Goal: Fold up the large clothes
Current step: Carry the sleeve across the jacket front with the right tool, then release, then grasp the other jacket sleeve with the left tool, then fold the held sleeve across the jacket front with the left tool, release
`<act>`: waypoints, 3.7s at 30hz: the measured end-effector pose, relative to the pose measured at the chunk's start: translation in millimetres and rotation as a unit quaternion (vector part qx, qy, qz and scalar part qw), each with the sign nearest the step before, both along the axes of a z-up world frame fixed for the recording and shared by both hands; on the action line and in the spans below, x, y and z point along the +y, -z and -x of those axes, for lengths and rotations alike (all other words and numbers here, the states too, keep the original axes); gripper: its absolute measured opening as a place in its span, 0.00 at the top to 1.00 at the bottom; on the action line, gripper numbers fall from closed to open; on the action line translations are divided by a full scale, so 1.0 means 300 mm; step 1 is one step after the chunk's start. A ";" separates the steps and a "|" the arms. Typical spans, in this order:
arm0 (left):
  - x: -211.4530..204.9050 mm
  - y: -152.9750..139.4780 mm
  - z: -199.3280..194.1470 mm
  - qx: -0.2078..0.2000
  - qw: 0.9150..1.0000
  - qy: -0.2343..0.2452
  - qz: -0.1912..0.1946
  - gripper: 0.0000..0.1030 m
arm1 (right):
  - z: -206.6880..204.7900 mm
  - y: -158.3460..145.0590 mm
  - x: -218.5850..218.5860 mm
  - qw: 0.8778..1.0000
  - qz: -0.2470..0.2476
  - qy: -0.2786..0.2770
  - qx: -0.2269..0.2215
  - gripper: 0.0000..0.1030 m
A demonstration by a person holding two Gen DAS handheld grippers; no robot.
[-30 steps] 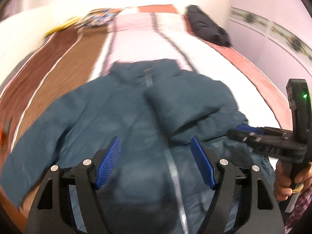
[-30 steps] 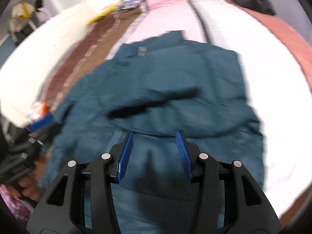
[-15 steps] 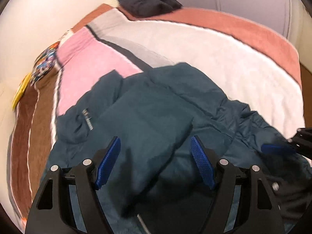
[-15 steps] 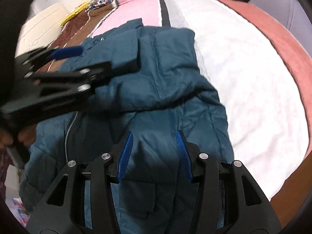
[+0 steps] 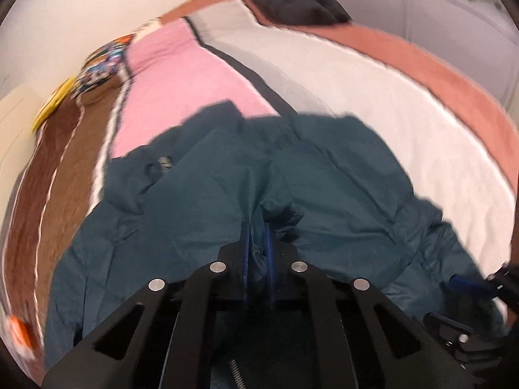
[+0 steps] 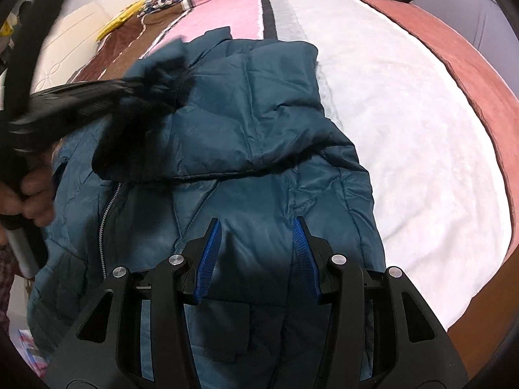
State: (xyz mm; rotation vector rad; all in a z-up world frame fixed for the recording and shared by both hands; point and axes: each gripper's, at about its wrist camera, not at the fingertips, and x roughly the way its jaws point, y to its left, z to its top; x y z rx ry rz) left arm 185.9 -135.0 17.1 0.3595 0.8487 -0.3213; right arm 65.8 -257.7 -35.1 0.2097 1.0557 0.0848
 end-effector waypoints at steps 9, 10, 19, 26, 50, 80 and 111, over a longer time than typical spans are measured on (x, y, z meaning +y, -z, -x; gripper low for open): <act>0.336 -0.114 0.067 -0.032 0.991 -0.104 0.078 0.93 | 0.017 -0.002 0.069 1.000 0.018 -0.016 0.001 0.55; 0.382 -0.109 0.075 -0.031 0.989 -0.119 0.083 0.93 | 0.019 0.000 0.078 1.000 0.020 -0.019 0.002 0.55; 0.677 0.055 0.092 0.034 0.961 -0.231 0.148 0.91 | 0.017 0.009 0.148 0.999 0.034 -0.040 0.006 0.55; 0.824 0.171 0.110 0.072 0.932 -0.283 0.214 0.41 | 0.011 0.027 0.183 0.998 0.042 -0.050 0.014 0.55; 0.958 0.159 0.177 0.072 0.902 -0.327 0.272 0.40 | 0.017 0.028 0.292 0.995 0.055 -0.086 0.017 0.55; 1.763 0.472 0.701 0.034 0.587 -0.603 0.539 0.33 | 0.023 -0.008 0.514 0.985 0.091 -0.145 0.016 0.55; 1.468 -0.248 0.520 -0.191 0.825 -0.425 0.321 0.98 | 0.008 -0.044 0.368 0.994 0.057 -0.095 -0.006 0.55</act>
